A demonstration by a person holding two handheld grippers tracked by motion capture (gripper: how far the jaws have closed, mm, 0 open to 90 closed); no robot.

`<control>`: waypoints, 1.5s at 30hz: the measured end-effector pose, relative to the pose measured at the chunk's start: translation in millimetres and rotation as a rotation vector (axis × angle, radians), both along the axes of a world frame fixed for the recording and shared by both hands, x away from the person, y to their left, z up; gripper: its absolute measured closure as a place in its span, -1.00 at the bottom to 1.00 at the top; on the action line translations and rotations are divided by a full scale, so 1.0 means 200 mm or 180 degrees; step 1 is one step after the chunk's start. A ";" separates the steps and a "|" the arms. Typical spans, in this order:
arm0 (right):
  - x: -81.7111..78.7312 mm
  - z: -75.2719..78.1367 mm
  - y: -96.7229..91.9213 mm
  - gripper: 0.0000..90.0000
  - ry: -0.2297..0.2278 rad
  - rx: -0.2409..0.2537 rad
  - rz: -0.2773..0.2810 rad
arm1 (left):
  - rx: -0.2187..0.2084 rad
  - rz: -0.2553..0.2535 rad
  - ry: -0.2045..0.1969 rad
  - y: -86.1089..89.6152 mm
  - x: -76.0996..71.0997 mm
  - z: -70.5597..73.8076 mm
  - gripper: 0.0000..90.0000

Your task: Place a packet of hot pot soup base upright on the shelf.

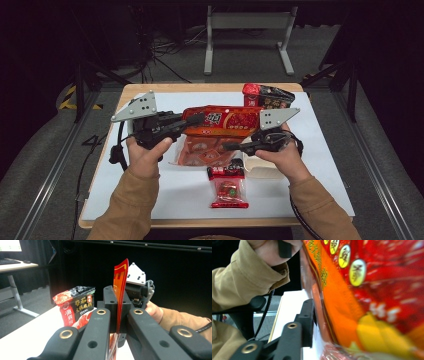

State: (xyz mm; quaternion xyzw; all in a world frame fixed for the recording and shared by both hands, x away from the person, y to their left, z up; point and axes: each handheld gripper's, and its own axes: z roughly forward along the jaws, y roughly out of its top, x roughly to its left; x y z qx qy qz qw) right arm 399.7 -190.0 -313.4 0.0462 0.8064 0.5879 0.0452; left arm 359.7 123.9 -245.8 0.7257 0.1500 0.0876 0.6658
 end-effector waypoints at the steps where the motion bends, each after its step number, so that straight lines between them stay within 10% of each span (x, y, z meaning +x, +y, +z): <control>1: 0.00 0.01 0.00 0.52 -0.0026 -0.0014 0.0010 | -0.0006 0.0003 -0.0005 0.01 0.00 0.00 1.00; 24: -0.06 0.15 -0.03 0.57 0.0069 -0.0177 -0.0140 | -0.0070 0.0110 0.0039 0.05 0.03 -0.01 0.90; 36: -0.06 0.23 -0.12 0.57 0.0099 -0.0156 -0.0264 | 0.0049 0.0332 0.0064 0.10 0.04 -0.04 0.36; 45: -0.06 0.32 -0.19 0.57 -0.0008 -0.0200 -0.0489 | 0.0134 0.0479 0.0121 0.16 0.05 -0.10 0.31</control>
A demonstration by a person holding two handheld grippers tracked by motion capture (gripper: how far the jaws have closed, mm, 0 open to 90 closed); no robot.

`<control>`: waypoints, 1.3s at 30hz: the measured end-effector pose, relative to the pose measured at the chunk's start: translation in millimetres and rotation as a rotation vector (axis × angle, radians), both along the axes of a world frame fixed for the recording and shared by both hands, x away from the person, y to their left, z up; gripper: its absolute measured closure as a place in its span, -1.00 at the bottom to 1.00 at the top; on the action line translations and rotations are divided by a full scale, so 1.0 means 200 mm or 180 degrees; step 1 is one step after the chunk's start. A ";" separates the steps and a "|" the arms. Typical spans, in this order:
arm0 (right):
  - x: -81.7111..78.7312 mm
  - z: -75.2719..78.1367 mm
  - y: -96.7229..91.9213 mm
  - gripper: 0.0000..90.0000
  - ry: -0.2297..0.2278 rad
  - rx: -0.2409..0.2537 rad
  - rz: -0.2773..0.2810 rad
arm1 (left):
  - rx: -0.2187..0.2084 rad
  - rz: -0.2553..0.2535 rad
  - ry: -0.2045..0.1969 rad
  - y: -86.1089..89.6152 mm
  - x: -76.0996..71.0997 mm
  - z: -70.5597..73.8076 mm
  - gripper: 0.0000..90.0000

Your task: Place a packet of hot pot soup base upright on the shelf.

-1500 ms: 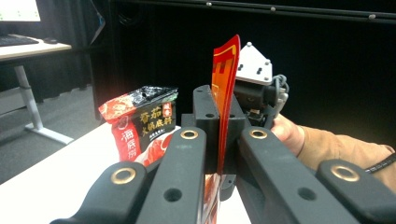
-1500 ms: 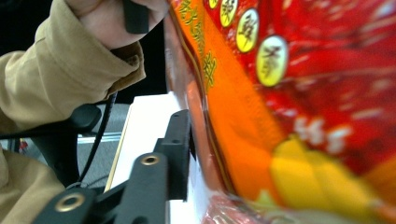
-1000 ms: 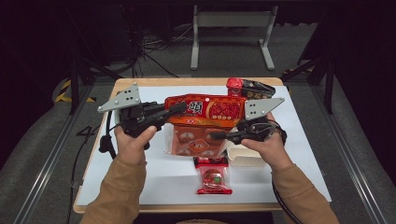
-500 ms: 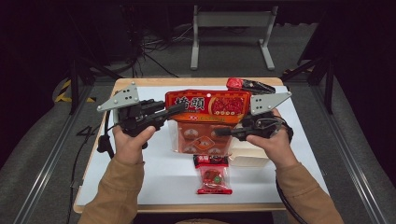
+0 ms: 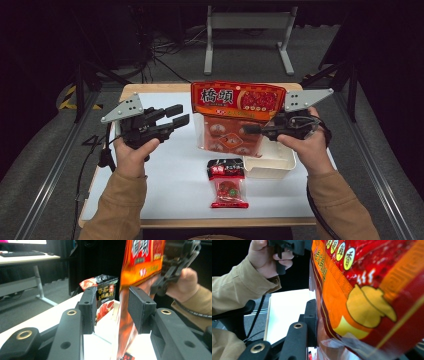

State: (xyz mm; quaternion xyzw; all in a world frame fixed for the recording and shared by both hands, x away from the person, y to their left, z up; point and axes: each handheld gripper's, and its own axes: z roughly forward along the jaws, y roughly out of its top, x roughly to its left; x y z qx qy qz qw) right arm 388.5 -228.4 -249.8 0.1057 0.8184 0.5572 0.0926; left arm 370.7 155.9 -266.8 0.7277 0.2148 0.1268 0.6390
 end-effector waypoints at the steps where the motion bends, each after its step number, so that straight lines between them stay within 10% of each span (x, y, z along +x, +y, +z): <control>1: 0.00 0.01 -0.01 0.57 -0.0003 -0.0008 -0.0028 | 0.0003 0.0016 0.0011 0.01 0.00 -0.01 0.31; 39: 0.06 0.01 -0.35 0.57 -0.0049 0.0065 -0.0883 | 0.0449 0.0480 0.0126 0.19 0.02 -0.21 0.17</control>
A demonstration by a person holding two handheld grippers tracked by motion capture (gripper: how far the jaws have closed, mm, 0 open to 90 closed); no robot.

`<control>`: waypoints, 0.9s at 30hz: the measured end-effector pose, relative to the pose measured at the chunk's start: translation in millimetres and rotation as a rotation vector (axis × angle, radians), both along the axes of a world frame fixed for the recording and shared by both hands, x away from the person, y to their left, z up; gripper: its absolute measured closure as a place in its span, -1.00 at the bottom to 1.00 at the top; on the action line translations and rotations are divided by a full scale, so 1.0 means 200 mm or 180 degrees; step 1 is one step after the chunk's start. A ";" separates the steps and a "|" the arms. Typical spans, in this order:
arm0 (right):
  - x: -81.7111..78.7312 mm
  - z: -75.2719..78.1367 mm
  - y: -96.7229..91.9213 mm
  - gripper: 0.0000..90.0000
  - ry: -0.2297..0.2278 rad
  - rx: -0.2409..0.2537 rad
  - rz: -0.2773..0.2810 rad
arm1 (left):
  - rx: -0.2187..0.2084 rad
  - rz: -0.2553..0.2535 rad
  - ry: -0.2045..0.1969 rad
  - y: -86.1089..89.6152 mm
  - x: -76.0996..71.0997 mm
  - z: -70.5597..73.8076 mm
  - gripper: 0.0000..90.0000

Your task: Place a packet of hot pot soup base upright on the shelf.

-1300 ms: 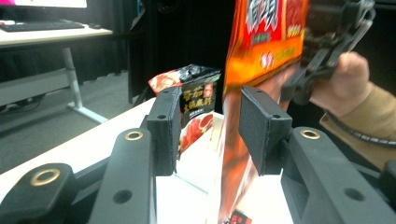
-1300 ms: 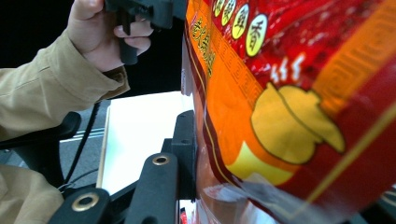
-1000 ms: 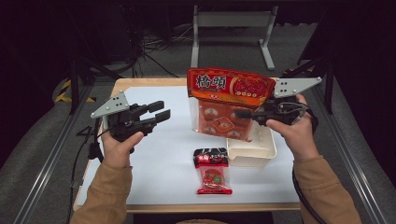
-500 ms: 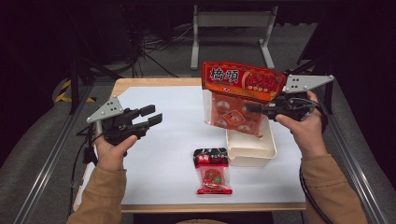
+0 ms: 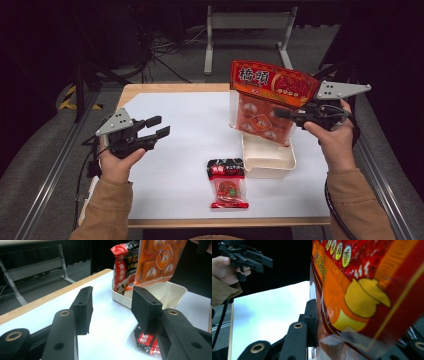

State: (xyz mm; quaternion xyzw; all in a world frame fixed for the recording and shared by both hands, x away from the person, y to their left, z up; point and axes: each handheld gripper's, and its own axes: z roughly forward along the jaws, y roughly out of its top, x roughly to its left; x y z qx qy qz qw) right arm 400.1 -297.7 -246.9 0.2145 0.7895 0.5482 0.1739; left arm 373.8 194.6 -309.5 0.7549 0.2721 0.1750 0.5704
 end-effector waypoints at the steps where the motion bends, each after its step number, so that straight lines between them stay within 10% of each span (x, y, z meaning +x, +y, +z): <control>1: 0.00 0.00 -0.01 0.57 0.0003 0.0007 -0.0023 | -0.0001 -0.0001 0.0015 0.00 0.00 0.00 0.17; 27: -0.01 -0.09 -0.05 0.57 0.0106 0.0005 -0.0452 | -0.0021 -0.0035 0.0121 0.02 0.02 -0.03 0.15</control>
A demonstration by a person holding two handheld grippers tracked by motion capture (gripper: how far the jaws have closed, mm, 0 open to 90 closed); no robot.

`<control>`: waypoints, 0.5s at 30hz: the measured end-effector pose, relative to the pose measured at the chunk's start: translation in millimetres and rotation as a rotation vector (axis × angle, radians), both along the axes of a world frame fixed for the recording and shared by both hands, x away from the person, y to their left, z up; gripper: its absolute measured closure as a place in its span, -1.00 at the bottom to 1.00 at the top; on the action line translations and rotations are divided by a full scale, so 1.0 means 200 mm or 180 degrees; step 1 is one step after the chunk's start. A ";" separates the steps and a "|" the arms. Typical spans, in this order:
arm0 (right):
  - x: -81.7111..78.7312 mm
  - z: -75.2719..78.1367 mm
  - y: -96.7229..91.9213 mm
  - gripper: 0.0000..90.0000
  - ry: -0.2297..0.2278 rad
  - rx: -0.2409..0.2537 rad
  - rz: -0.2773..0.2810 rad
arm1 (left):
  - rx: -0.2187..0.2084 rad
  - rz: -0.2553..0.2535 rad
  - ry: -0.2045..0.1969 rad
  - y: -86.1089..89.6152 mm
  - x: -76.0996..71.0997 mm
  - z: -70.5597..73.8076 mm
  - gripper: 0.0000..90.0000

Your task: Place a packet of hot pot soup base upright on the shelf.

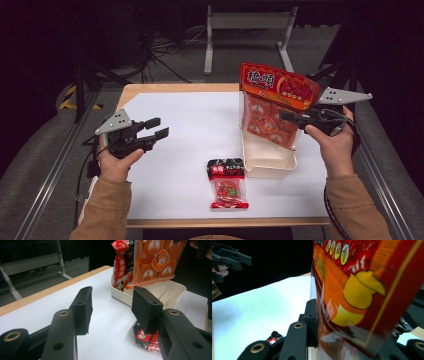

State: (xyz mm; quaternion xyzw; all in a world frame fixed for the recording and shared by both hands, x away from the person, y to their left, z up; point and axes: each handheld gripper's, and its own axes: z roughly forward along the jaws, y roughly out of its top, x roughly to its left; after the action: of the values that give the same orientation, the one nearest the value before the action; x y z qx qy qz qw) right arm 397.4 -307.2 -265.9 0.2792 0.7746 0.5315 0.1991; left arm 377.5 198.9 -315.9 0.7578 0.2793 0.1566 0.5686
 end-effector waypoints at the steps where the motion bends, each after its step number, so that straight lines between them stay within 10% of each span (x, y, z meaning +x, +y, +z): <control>1: 0.00 0.00 0.00 0.57 0.0009 0.0010 -0.0014 | 0.0002 0.0002 0.0001 0.00 0.00 0.00 0.15; 15: 0.02 -0.08 0.05 0.56 0.0064 -0.0159 -0.0295 | -0.0005 0.0005 0.0010 0.01 0.00 -0.01 0.15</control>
State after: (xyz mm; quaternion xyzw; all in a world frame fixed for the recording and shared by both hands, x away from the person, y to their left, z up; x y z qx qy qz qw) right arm 402.0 -296.8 -282.8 0.3150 0.7758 0.4993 0.2227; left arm 377.6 200.6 -317.0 0.7573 0.2810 0.1556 0.5686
